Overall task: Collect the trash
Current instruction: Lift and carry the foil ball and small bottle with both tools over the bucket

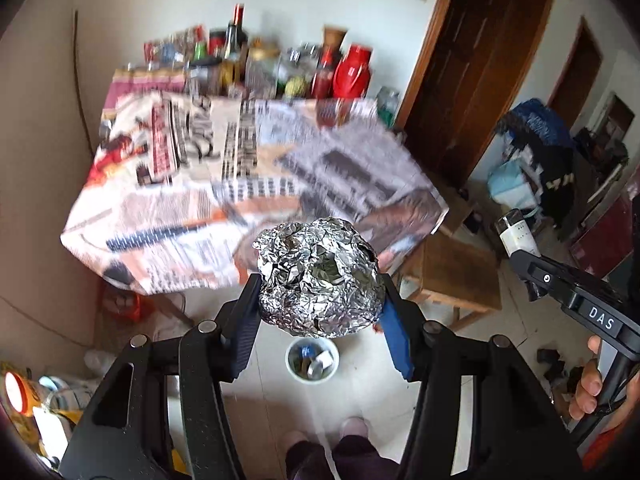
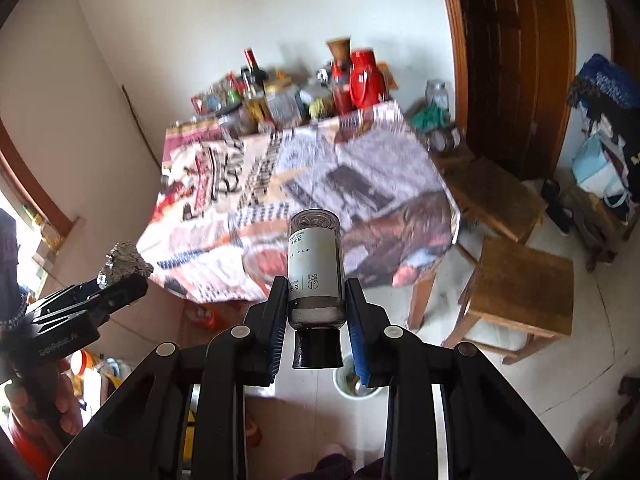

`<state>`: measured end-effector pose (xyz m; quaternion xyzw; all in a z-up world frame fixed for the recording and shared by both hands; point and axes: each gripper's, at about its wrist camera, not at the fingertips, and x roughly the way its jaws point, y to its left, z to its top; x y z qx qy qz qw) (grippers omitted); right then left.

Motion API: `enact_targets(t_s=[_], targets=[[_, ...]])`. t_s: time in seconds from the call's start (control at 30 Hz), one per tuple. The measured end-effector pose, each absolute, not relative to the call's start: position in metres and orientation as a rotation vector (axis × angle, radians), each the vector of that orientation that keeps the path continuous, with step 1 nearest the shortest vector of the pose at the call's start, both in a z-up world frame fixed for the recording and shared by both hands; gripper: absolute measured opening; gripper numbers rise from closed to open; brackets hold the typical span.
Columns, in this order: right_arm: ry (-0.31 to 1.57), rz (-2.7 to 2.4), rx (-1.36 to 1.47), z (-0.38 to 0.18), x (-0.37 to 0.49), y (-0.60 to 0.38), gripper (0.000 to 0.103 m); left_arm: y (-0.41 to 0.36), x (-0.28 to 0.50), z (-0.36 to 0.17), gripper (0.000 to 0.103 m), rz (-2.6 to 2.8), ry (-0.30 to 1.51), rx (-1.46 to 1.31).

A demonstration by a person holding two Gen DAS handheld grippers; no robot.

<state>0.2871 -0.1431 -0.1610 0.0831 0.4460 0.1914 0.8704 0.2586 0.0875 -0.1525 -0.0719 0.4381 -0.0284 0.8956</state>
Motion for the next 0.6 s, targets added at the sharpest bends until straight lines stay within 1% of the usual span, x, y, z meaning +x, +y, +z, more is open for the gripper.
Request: enact_targets(t_s=[0.17,0.47,0.6], targets=[[1.022,0.455,0.110,-0.227,0.310,-0.134,0.026,0.078,0.281,-0.218,0.055,-0.031,0.974,-0.176],[1.145,0.512,0.071,-0.352,0.335,-0.117,0.026,0.075,0.303,-0.367,0.055,-0.009,1.141,-0.259],[1.161,0.538,0.048,-0.398,0.345,-0.104,0.026,0.080,0.303,-0.426,0.055,0.016,1.219,-0.299]])
